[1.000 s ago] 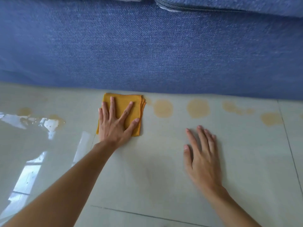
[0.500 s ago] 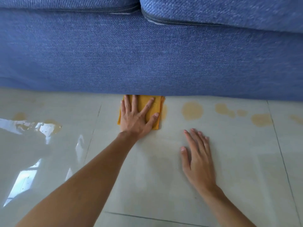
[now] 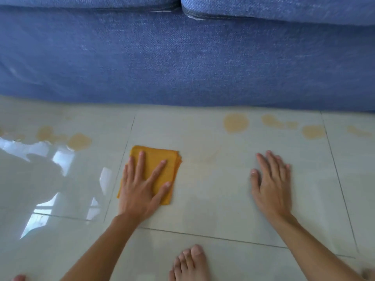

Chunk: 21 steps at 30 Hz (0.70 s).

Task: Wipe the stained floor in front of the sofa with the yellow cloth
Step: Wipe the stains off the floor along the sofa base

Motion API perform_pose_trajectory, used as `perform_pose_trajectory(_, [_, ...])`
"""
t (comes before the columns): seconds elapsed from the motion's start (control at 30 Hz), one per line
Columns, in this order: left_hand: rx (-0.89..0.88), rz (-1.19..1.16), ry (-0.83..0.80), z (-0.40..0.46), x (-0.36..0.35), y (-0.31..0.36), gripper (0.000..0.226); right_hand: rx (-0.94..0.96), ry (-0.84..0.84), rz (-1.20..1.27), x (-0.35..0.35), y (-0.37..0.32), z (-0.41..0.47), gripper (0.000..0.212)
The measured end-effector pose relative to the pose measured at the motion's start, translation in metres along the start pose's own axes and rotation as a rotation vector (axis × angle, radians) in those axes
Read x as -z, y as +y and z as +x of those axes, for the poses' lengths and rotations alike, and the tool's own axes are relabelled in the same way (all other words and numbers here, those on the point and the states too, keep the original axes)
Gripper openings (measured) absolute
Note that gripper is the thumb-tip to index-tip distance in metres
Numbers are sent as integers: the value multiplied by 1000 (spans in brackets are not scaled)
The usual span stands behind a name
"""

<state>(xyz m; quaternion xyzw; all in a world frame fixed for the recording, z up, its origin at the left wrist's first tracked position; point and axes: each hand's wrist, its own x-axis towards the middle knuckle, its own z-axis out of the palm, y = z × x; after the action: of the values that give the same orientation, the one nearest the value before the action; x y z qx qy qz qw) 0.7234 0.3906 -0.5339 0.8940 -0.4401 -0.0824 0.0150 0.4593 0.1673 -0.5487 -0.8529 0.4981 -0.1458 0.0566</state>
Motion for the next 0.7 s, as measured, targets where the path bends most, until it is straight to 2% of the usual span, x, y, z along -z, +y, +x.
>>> perform_pose_trajectory(0.2, [213,-26,14,51,8,-21,66,-8,-17,-28,-4,1,0,54])
perform_pose_trajectory(0.33, [238,-20,8,112,9,0,66,-8,-15,-27,-5,2,0,53])
perform_pose_trajectory(0.53, [89,-40,1,170,12,103,68,-27,-1,52,-2,0,0,51])
perform_pose_trajectory(0.7, [-189,-41,-56,147,3,199,68,-94,24,386,15,9,3,48])
